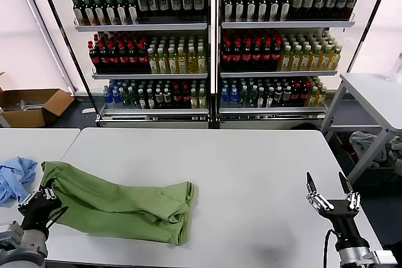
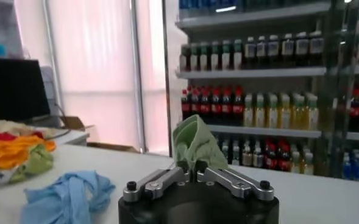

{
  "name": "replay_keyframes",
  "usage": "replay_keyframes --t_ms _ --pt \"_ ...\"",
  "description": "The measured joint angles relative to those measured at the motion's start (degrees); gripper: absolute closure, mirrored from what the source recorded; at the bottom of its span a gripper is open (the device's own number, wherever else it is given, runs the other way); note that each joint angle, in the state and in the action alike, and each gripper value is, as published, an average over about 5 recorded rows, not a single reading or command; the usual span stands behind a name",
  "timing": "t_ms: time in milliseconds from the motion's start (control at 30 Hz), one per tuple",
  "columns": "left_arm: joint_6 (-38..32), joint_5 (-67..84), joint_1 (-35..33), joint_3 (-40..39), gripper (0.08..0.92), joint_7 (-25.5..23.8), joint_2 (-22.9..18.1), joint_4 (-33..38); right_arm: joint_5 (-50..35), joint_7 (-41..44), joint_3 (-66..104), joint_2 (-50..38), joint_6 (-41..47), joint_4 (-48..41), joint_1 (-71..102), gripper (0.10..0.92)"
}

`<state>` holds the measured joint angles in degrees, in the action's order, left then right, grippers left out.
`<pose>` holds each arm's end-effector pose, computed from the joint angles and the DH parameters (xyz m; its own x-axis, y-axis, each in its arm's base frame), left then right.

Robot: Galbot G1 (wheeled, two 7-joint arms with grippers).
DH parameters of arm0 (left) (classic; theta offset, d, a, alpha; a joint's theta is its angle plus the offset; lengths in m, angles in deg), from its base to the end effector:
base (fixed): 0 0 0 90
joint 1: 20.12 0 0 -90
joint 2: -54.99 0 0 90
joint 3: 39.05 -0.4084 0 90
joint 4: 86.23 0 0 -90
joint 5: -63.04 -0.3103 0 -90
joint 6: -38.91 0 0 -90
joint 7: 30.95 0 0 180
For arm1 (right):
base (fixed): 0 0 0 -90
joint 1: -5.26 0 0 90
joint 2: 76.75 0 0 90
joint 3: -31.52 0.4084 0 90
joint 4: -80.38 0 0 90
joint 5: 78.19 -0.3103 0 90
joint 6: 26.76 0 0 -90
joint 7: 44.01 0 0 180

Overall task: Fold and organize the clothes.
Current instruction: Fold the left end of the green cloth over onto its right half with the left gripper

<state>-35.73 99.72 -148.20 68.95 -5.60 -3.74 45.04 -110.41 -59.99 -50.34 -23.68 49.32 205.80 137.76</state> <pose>0.0903 0.1673 -0.2444 -0.9433 -0.2902 0.1611 -0.2849 0.9569 0.0553 0.0757 -0.1659 -0.2880 -0.9959 0.0159 -0.0888 0.0145 0.9998 0.0165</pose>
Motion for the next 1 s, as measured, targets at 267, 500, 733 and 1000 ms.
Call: replay_keyframes --t_ms 267,500,733,1000 --pt "0.55 -9.16 1.48 -12.24 0.894 -1.81 -0.71 4.01 0.73 -0.06 -0.08 0.76 0.15 0.52 0.50 0.203" --pt "3.11 -13.71 8.00 -25.42 0.894 -3.10 -1.29 2.55 1.24 -0.09 -0.28 0.99 0.26 0.90 0.75 0.203" --pt "4.85 -16.06 14.20 -34.66 0.894 -3.68 -1.75 -1.60 1.86 -0.08 -0.76 1.19 0.51 1.39 0.55 0.203" --pt "5.69 -18.27 18.91 -41.02 0.893 -4.53 -2.16 -6.06 2.09 -0.10 -0.56 1.15 0.42 1.91 1.05 0.203"
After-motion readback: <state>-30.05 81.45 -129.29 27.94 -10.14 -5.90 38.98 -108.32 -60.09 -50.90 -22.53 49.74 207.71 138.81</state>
